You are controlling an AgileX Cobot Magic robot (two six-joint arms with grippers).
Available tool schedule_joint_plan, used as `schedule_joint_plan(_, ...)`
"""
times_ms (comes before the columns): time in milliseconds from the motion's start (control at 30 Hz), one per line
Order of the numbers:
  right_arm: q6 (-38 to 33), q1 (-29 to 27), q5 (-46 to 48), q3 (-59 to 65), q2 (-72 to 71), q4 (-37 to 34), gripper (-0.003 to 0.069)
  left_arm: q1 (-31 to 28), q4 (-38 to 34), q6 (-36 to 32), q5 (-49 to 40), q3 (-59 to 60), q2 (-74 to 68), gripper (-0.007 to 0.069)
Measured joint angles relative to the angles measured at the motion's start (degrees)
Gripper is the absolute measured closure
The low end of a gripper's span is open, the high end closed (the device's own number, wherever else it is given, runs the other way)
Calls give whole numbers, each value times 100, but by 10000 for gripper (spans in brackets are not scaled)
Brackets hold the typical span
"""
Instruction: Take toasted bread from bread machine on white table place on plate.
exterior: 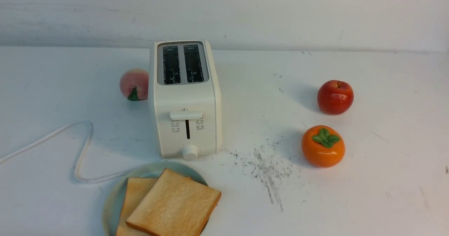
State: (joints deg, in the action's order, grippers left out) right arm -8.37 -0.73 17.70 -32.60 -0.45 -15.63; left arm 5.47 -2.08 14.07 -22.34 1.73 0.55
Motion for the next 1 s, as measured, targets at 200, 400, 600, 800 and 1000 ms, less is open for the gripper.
schedule_joint_plan(200,0,0,0,0,0,13,568,0,0,0,0,0,0,589)
schedule_joint_plan(400,-143,-6,136,158,0,606,561,0,0,0,0,0,0,586)
schedule_joint_plan(600,-181,-10,136,1080,0,1469,553,0,0,0,0,0,0,582)
schedule_joint_plan(800,268,-10,238,2719,6,1767,548,0,23,0,-4,0,0,572)
schedule_joint_plan(1000,1442,-10,426,3341,-4,1815,541,0,27,0,-4,0,2,569)
